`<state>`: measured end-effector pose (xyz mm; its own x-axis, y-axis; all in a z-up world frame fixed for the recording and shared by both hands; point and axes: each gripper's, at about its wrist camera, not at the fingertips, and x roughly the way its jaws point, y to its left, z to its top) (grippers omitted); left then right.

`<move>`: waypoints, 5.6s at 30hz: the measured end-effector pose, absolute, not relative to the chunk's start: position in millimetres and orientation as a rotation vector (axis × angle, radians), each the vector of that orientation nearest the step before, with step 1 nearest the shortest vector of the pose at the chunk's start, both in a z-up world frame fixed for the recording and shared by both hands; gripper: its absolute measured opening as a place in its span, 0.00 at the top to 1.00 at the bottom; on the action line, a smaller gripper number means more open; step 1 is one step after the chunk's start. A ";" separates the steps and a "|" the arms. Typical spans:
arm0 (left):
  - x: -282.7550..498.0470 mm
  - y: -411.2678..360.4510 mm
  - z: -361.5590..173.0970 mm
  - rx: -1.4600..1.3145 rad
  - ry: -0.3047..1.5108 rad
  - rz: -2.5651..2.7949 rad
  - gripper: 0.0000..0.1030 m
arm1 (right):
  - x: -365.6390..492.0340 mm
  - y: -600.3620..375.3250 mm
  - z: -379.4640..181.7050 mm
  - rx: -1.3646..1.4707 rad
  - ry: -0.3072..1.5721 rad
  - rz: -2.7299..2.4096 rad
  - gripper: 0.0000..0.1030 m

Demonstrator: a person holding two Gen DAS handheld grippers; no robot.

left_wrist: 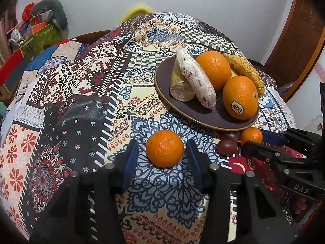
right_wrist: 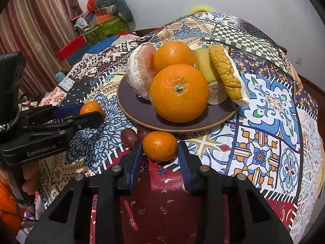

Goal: Organize fruits
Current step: 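Grasp a small orange with the left tool while the right tool grasps another small orange, then set the left tool's small orange on the plate rim while the right tool sets its orange, then grasp a dark red date with the left tool while the right tool grasps the other date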

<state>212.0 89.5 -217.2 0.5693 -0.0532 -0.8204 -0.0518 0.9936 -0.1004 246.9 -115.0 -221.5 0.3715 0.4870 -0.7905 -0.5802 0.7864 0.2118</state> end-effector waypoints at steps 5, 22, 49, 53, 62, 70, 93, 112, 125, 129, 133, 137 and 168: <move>211.3 88.4 -215.8 -0.117 0.964 -0.014 0.63 | 244.6 -116.6 -219.4 -0.109 0.963 0.688 0.69; 205.1 67.0 -187.8 -0.097 0.908 -0.057 0.64 | 245.0 -147.3 -193.3 -0.067 0.886 0.630 0.69; 245.8 53.6 -200.9 -0.097 0.922 -0.092 0.63 | 286.8 -153.1 -206.3 -0.046 0.888 0.588 0.69; 248.9 53.7 -202.5 -0.102 0.921 -0.093 0.63 | 288.6 -155.1 -206.8 -0.036 0.894 0.599 0.69; 250.8 52.0 -204.6 -0.090 0.930 -0.083 0.62 | 289.9 -155.0 -207.1 -0.045 0.904 0.605 0.68; 243.8 55.0 -200.0 -0.107 0.923 -0.080 0.60 | 288.3 -158.3 -204.7 -0.044 0.919 0.611 0.66; 209.0 30.4 -192.3 -0.076 0.937 -0.122 0.56 | 257.2 -170.1 -190.7 -0.052 0.888 0.620 0.66; 227.2 17.2 -225.4 -0.084 1.022 -0.173 0.72 | 244.1 -159.5 -204.9 -0.070 0.934 0.651 0.66; 202.8 53.7 -203.4 -0.098 0.941 -0.088 0.72 | 239.1 -119.2 -211.3 -0.139 0.939 0.702 0.66; 195.4 70.5 -201.3 -0.130 0.928 -0.068 0.72 | 242.1 -103.3 -216.6 -0.163 0.959 0.715 0.66; 190.4 82.2 -202.9 -0.149 0.924 -0.059 0.72 | 246.4 -90.7 -223.3 -0.193 0.980 0.708 0.74; 187.4 88.6 -204.3 -0.175 0.920 -0.069 0.72 | 247.1 -84.9 -226.6 -0.208 0.988 0.712 0.76; 181.4 64.9 -174.1 -0.126 0.866 -0.086 0.72 | 231.9 -110.7 -201.1 -0.164 0.897 0.733 0.86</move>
